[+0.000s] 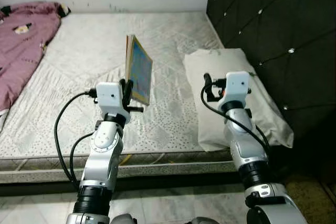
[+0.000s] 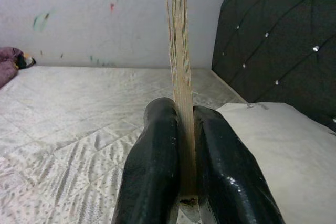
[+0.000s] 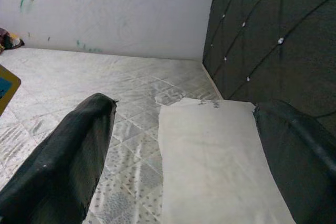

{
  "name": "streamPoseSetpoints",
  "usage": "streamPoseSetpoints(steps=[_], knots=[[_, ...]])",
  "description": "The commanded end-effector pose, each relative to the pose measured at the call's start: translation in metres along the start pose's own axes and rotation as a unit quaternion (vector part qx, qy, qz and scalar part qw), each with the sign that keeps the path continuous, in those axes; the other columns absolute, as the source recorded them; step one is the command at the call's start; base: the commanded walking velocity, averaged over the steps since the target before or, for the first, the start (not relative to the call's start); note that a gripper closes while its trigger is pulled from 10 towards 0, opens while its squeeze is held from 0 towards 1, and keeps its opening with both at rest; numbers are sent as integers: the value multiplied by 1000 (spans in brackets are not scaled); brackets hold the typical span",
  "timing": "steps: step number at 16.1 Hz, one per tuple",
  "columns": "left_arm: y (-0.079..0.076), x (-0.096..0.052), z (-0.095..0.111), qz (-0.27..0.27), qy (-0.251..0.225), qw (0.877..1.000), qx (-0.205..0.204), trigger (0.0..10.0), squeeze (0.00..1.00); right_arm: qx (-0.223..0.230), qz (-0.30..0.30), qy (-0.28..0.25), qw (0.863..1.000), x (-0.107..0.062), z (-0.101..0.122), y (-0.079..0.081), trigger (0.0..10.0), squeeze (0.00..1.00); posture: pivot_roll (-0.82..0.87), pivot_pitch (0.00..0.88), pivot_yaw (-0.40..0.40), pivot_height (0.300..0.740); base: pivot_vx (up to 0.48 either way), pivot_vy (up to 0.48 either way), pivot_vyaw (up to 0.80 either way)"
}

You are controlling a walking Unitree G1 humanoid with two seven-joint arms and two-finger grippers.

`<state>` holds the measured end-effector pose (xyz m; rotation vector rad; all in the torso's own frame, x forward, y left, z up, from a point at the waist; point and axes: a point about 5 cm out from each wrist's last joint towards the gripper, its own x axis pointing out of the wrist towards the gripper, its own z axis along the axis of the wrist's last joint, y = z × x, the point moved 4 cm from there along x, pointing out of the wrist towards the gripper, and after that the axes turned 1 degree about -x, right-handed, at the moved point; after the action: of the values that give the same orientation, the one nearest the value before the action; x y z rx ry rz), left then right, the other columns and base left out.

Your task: Clean up the room

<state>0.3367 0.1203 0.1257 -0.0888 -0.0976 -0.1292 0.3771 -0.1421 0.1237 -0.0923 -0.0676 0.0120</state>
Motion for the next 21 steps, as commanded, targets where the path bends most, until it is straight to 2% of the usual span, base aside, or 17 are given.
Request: streamPoseSetpoints(steps=[1, 11, 19, 21], knots=[[-2, 3, 15, -4, -31, 1000, -3, 10000, 0, 3, 0, -9, 1000, 3, 6, 0, 10000, 0, -103, 0, 13, 740, 281, 0, 0], [-2, 4, 14, -7, -28, 1000, -4, 10000, 0, 4, -5, -9, 1000, 3, 5, 0, 10000, 0, -103, 0, 19, 740, 284, 0, 0], [-1, 4, 13, -3, -23, 1000, -8, 10000, 0, -13, -5, -12, 1000, 3, 5, -1, 10000, 0, -100, 0, 17, 740, 0, 0, 0], [0, 4, 12, 0, -20, 1000, -6, 10000, 0, -17, -4, -13, 1000, 3, 5, -1, 10000, 0, -99, 0, 16, 740, 0, 0, 481]])
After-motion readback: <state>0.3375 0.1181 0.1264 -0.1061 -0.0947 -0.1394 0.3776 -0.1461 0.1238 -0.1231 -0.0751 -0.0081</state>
